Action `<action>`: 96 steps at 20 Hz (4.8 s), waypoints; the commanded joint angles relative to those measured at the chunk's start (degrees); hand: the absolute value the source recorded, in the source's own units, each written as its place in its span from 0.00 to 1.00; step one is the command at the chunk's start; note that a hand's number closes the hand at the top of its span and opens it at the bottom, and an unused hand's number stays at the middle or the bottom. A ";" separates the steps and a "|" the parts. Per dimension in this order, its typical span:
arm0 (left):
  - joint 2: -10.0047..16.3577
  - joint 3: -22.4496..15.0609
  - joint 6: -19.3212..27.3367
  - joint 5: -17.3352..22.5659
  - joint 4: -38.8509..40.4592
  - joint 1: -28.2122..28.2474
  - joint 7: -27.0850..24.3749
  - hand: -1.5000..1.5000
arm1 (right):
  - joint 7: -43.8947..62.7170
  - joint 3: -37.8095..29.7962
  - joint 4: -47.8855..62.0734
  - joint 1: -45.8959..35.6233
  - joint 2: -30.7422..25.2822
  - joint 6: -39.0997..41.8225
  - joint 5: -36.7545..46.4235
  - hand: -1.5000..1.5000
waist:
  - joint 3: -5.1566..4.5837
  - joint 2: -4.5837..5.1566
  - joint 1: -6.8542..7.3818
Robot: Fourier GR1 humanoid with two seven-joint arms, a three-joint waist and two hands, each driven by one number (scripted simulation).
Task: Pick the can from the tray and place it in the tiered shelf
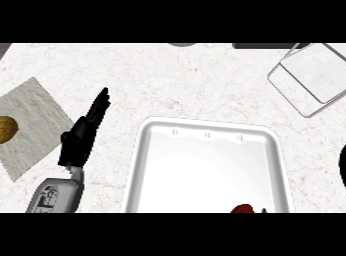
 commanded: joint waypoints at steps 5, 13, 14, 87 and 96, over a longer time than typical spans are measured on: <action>-1.70 -0.31 0.34 -0.50 2.28 -0.31 -1.11 0.50 | 5.13 7.16 12.86 -17.03 -7.95 -4.57 2.98 1.00 | -0.02 0.16 0.64; -0.55 0.65 -0.53 -0.19 -1.00 -1.51 0.98 0.50 | -2.99 14.17 28.98 -28.65 -9.16 -7.47 11.85 1.00 | 0.00 0.21 1.14; 0.83 0.48 -2.13 0.20 -3.82 2.47 0.76 0.50 | -4.01 14.55 28.24 -27.79 -7.53 -7.26 12.34 1.00 | 0.01 0.07 0.83; -1.07 2.13 -2.16 -0.96 0.16 -1.55 0.17 0.50 | -20.54 3.03 104.32 -67.52 -18.98 -9.91 19.35 0.00 | 0.17 0.86 1.11; -1.11 2.35 -2.03 -0.77 0.24 1.65 -2.97 0.50 | -19.86 3.40 109.88 -57.30 -30.53 4.90 20.52 0.00 | 0.44 1.03 0.84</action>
